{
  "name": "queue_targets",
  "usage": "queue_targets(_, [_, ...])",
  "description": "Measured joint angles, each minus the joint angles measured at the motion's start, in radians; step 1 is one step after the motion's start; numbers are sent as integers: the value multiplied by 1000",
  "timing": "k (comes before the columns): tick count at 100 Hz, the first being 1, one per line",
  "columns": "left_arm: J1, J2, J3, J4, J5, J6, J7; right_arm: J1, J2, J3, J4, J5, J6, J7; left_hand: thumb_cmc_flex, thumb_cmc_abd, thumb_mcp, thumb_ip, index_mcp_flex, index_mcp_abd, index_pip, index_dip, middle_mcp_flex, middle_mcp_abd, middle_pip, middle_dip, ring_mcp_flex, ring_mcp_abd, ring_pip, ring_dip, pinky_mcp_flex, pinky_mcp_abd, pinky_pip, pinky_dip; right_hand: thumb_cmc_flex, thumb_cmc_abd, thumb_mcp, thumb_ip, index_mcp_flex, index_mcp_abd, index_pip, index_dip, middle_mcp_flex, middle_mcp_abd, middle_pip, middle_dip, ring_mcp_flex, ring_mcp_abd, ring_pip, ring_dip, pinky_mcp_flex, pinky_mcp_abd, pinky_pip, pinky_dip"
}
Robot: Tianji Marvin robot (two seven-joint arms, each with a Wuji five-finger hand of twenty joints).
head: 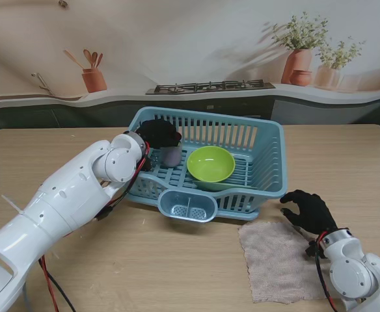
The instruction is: Clear dishes and wipe the table
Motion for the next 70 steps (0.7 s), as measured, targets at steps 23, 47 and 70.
queue_targets(23, [-1,3,0,-1,4,-9,-5,3,0,-1,3,-1,0,-1,-115,0,100,0,14,25,0,48,-13,0,-6,-3,-12,0,-12,0,-12,-4,0,-14,0,0,0,0,0,0,0,0,0,0,0,0,0,0,0,0,0,0,0,0])
queue_targets(47, [2,2,-11,0,-2,-28,11,3,0,-1,4,-2,-1,-1,-142,0,124,0,14,34,14,56,-52,0,-7,-3,-31,-4,-15,-2,-20,-17,-1,-22,0,0,0,0,0,0,0,0,0,0,0,0,0,0,0,0,0,0,0,0])
queue_targets(70, [18,3,-45,-15,-9,-60,17,4,0,-1,4,-2,-2,-1,-167,1,125,0,-11,33,-14,52,-78,0,-9,-3,-75,-14,-27,-11,-42,-42,-10,-25,0,0,0,0,0,0,0,0,0,0,0,0,0,0,0,0,0,0,0,0])
